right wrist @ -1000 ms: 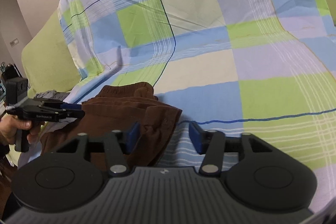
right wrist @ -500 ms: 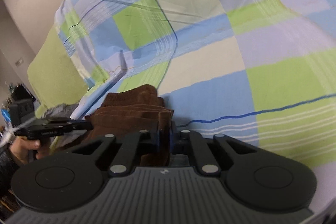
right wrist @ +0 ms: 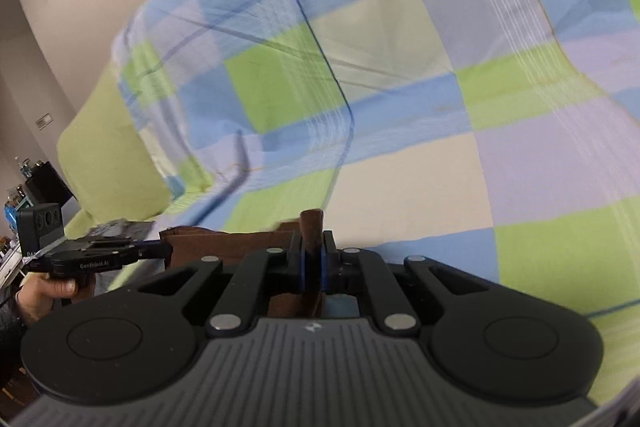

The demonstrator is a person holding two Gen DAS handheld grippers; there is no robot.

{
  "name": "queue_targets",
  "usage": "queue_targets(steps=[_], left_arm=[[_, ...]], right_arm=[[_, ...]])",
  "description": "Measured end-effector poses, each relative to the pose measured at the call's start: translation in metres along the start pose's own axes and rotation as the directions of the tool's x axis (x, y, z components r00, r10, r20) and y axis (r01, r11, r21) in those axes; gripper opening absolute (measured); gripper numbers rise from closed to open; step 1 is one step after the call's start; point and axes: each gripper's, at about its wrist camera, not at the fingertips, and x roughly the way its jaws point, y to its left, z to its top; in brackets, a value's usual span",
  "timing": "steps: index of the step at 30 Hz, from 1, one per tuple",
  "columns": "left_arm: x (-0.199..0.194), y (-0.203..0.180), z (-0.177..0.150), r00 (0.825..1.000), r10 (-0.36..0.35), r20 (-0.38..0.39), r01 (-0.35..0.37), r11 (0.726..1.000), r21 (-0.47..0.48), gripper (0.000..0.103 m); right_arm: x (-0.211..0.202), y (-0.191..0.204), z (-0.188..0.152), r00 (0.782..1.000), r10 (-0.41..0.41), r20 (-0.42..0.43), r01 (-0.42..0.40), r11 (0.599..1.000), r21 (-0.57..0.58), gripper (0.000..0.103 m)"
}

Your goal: Fold clothes

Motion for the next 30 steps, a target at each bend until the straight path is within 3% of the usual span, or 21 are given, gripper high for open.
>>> queue_targets(steps=[2,3,5,6,10,16,18,19,22,24,26,27,28,29,30], left_arm=[[0.012,0.001,-0.007,1.0,0.007,-0.017,-0.007,1.0,0.001,0.003],[0.011,0.002,-0.007,1.0,0.012,-0.013,-0.012,1.0,-0.004,0.009],[0.008,0.003,-0.007,0.999,0.031,-0.007,-0.032,0.999,-0.013,0.025],[0.004,0.004,-0.005,0.999,0.054,-0.005,-0.054,0.998,-0.013,0.033],[-0.032,-0.001,-0.006,0.988,0.155,0.013,-0.155,0.987,0.032,0.034],[-0.101,-0.028,-0.039,0.993,0.112,0.032,-0.114,0.992,0.062,0.037],[-0.121,-0.056,-0.063,0.996,0.084,0.021,-0.086,0.985,0.148,0.037],[-0.127,-0.071,-0.071,0.995,0.098,0.024,-0.101,0.971,0.215,0.037],[-0.126,-0.118,-0.091,0.985,0.172,0.021,-0.165,0.891,0.424,0.037],[-0.119,-0.134,-0.098,0.976,0.216,0.014,-0.194,0.84,0.507,0.037],[-0.109,-0.154,-0.109,0.96,0.276,0.044,-0.241,0.74,0.628,0.038],[-0.103,-0.165,-0.117,0.95,0.304,0.076,-0.265,0.647,0.715,0.038],[-0.097,-0.176,-0.127,0.939,0.324,0.114,-0.282,0.538,0.794,0.038],[-0.093,-0.181,-0.132,0.937,0.325,0.129,-0.282,0.485,0.828,0.038],[-0.09,-0.185,-0.134,0.938,0.322,0.133,-0.275,0.451,0.849,0.041]], right_arm=[[0.014,-0.009,-0.007,0.999,0.004,-0.042,-0.004,1.0,0.013,0.006],[0.017,-0.011,-0.01,0.999,0.001,-0.05,0.0,1.0,0.015,0.007],[0.016,-0.015,-0.014,0.999,-0.028,-0.043,0.029,0.999,0.024,0.02],[0.013,-0.016,-0.014,0.998,-0.046,-0.03,0.047,0.999,0.026,0.02],[-0.025,0.0,-0.01,0.99,-0.127,0.056,0.128,0.991,-0.03,0.024],[-0.093,0.05,-0.032,0.985,-0.141,0.1,0.159,0.967,-0.197,0.031],[-0.112,0.075,-0.053,0.986,-0.152,0.074,0.167,0.939,-0.302,0.031],[-0.119,0.093,-0.07,0.984,-0.17,0.047,0.174,0.904,-0.39,0.031],[-0.122,0.123,-0.093,0.98,-0.199,0.004,0.17,0.829,-0.533,0.031],[-0.118,0.146,-0.111,0.972,-0.233,-0.011,0.17,0.744,-0.647,0.032],[-0.108,0.167,-0.132,0.958,-0.285,-0.014,0.168,0.604,-0.779,0.038],[-0.105,0.173,-0.14,0.953,-0.304,-0.006,0.17,0.551,-0.817,0.038],[-0.101,0.18,-0.15,0.945,-0.328,0.004,0.166,0.469,-0.867,0.039],[-0.097,0.185,-0.156,0.939,-0.345,0.005,0.155,0.41,-0.899,0.039],[-0.092,0.19,-0.163,0.932,-0.362,0.009,0.143,0.344,-0.928,0.039]])
